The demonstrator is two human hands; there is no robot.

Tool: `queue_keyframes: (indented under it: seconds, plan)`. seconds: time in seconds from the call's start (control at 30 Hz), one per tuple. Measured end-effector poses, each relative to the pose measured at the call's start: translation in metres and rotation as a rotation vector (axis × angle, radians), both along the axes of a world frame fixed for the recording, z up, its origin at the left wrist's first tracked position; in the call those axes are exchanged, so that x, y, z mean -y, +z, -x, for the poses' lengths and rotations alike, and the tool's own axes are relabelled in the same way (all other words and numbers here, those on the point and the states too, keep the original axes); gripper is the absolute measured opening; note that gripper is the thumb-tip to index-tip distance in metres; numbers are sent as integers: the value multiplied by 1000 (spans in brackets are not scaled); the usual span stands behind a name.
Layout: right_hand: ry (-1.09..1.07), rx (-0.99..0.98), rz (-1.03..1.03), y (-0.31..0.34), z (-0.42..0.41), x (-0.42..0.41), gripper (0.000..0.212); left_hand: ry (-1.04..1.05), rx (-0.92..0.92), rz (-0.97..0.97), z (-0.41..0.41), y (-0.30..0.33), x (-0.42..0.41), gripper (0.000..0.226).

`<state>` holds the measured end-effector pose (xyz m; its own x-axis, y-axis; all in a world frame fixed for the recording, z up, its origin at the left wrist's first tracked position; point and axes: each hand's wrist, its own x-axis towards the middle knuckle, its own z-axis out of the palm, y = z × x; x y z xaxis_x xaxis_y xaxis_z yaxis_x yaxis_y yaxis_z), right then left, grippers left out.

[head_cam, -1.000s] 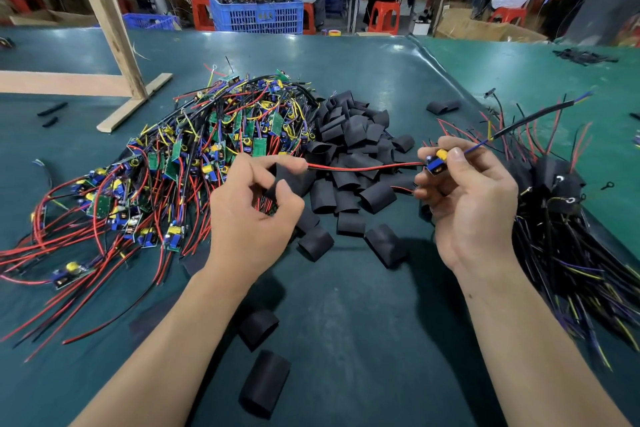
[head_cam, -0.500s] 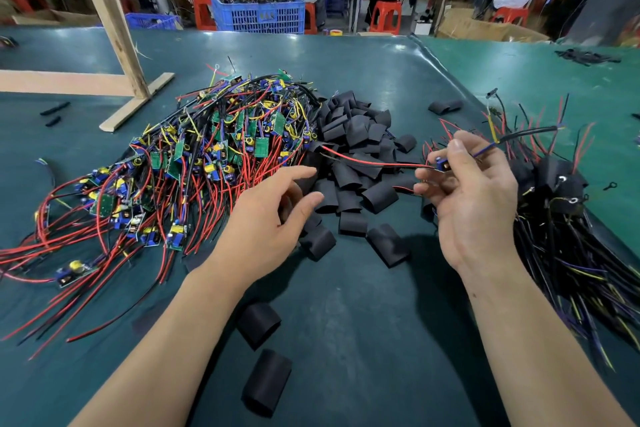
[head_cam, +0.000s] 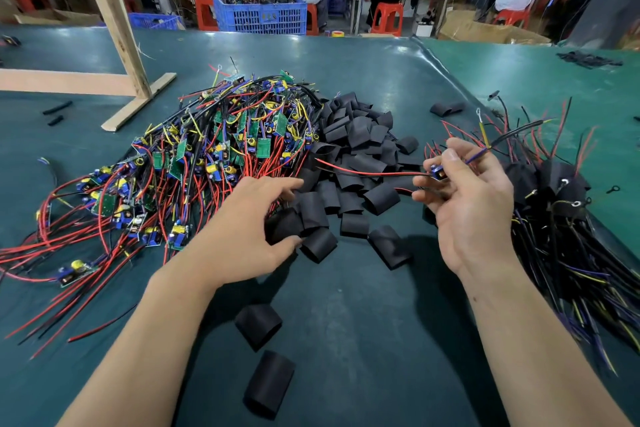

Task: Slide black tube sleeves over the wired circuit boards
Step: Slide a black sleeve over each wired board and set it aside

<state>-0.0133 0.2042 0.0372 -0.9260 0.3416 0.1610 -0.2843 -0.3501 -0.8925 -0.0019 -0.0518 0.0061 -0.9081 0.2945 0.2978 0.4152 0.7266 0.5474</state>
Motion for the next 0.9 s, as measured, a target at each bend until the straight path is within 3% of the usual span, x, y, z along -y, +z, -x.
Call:
queue_keyframes:
  seconds: [0.2,0.37,0.43,0.6,0.77,0.9]
  plan:
    - [42,11,-7,0,-1,0,15,44,91,51,2,3,7,48]
    - [110,-2,-59,-2,-1,2,21,34,97,-74,1,5,12,21]
    - [118,-15,-103,-3,-1,3,26,49,40,-69,1,4,12,23]
    - [84,-43,-185,-5,0,4,34,85,60,71,5,0,13,62]
    - [74,-50,-161,-6,1,2,30,117,71,47,4,1,15,42]
    - [83,-79,-173,-6,0,3,31,191,-24,-75,2,4,13,44]
